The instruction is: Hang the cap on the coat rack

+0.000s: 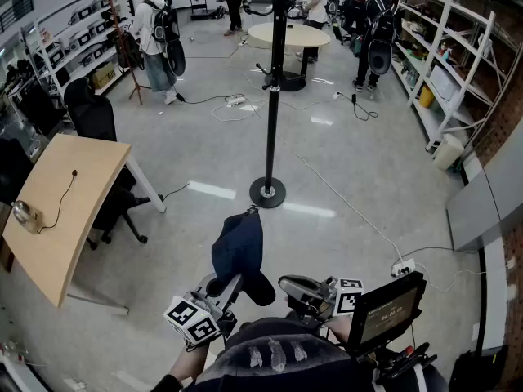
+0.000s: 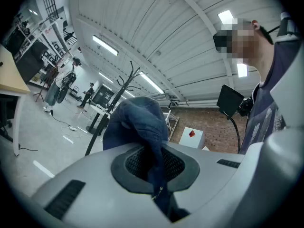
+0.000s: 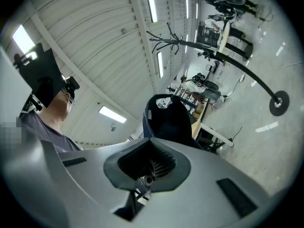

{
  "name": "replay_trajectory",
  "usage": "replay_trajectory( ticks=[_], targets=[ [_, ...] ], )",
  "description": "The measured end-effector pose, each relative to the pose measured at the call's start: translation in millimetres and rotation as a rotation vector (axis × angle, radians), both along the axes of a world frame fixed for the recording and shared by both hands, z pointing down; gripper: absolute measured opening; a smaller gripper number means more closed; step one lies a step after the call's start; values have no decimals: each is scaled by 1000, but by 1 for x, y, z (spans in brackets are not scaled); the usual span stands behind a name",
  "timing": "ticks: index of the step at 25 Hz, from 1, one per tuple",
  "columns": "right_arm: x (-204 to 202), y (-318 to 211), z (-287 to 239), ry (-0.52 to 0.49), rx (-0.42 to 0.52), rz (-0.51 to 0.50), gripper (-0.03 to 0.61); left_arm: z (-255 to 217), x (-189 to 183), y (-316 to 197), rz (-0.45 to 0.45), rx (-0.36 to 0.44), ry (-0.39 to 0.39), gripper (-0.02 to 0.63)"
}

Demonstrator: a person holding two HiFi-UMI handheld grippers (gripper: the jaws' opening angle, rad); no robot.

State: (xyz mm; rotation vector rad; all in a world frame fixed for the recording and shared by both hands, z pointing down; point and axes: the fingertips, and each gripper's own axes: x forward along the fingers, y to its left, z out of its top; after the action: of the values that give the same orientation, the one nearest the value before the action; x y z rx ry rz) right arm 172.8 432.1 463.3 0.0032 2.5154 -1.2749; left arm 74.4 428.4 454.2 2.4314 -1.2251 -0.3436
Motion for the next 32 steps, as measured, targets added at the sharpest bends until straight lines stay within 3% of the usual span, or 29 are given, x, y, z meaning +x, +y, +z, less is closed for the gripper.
replay_trajectory(
  ticks=[11, 19, 26, 32],
  targets=[
    [91, -36, -8, -107, -56, 63, 5, -12, 87, -44, 34, -29, -50, 20],
    [121, -53, -10, -124, -53, 16, 5, -16, 119, -70, 25, -50, -73, 20],
    [126, -61, -9, -127, -45, -6, 5, -22, 105, -76, -39, -55, -93, 20],
    [72, -93, -23, -52, -23, -5, 5, -34, 50, -95, -88, -10, -58, 20]
  ],
)
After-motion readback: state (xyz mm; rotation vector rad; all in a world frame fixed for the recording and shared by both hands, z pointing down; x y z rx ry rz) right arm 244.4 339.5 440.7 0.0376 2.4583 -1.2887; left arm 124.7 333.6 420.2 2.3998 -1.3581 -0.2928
